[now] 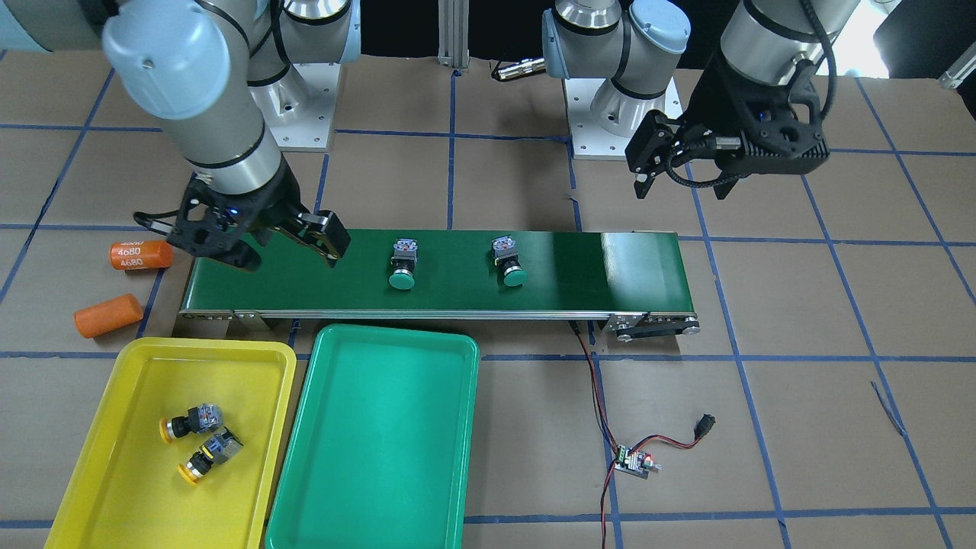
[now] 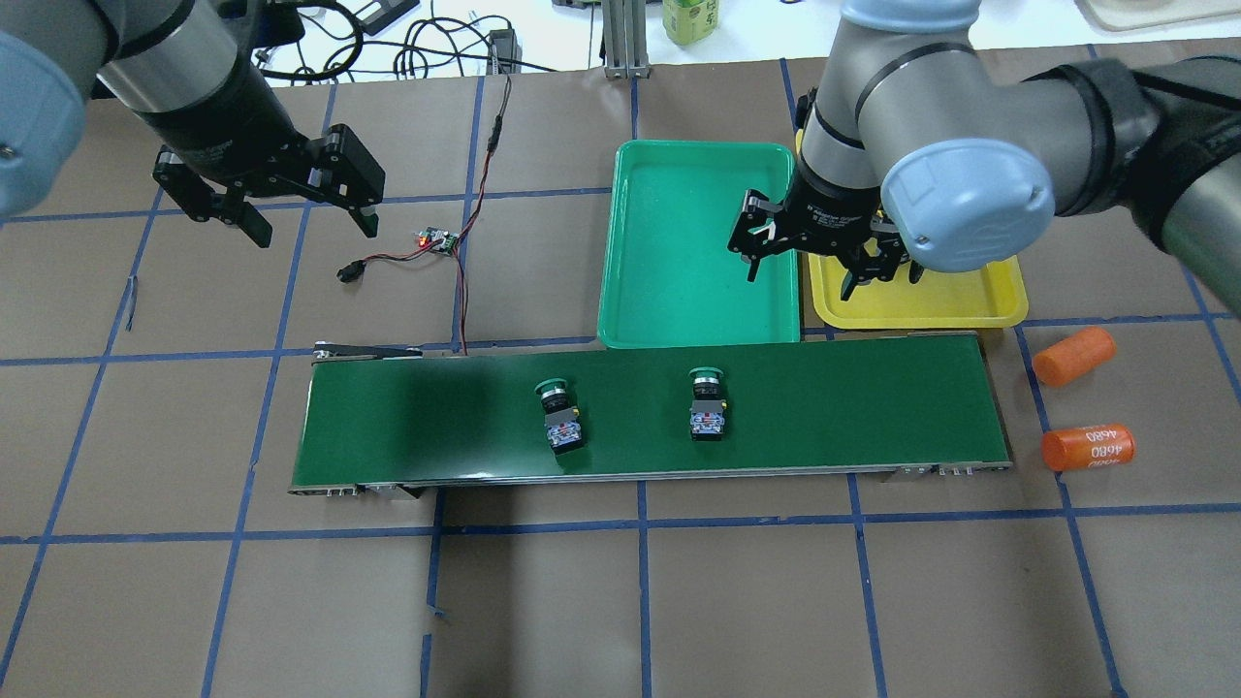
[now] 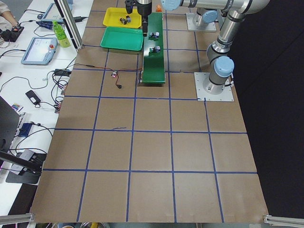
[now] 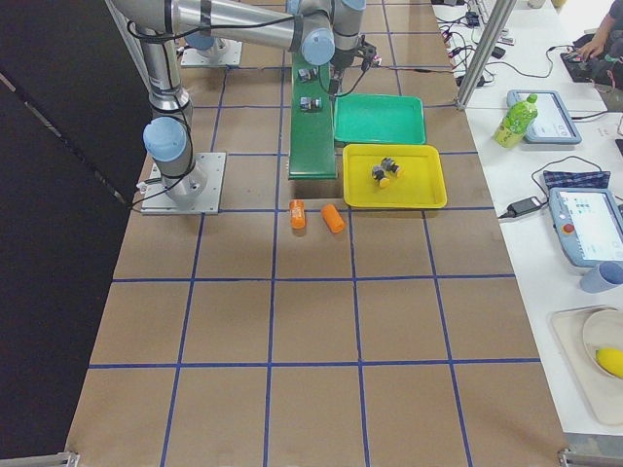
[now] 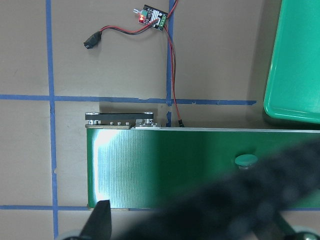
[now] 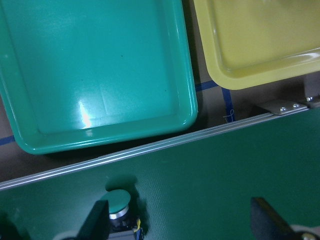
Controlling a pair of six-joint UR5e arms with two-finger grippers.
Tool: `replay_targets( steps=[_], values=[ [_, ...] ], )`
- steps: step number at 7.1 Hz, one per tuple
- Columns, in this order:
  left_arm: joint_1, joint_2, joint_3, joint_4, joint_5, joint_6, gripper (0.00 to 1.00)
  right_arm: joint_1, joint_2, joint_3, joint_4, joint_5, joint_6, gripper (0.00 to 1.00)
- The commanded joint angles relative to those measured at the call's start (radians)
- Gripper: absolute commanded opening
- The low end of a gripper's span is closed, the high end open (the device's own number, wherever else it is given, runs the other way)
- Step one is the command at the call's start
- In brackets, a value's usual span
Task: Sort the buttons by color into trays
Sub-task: 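Move the right gripper back over the green buttons on the belt, then lower the right gripper and grasp a green-capped button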
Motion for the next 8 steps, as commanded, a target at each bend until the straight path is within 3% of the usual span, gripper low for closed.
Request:
replay_targets(
  steps=[1, 8],
  values=[
    [0.002, 0.004, -0.024, 0.04, 0.002, 0.017, 1.0, 0.048, 0.013, 0.12, -0.153, 0.003, -0.003, 1.0],
    [-0.008, 0.084, -0.025, -0.044, 0.017, 0.011, 1.0, 0.05, 0.071, 0.164, -0.163, 0.04, -0.012, 0.99]
  ],
)
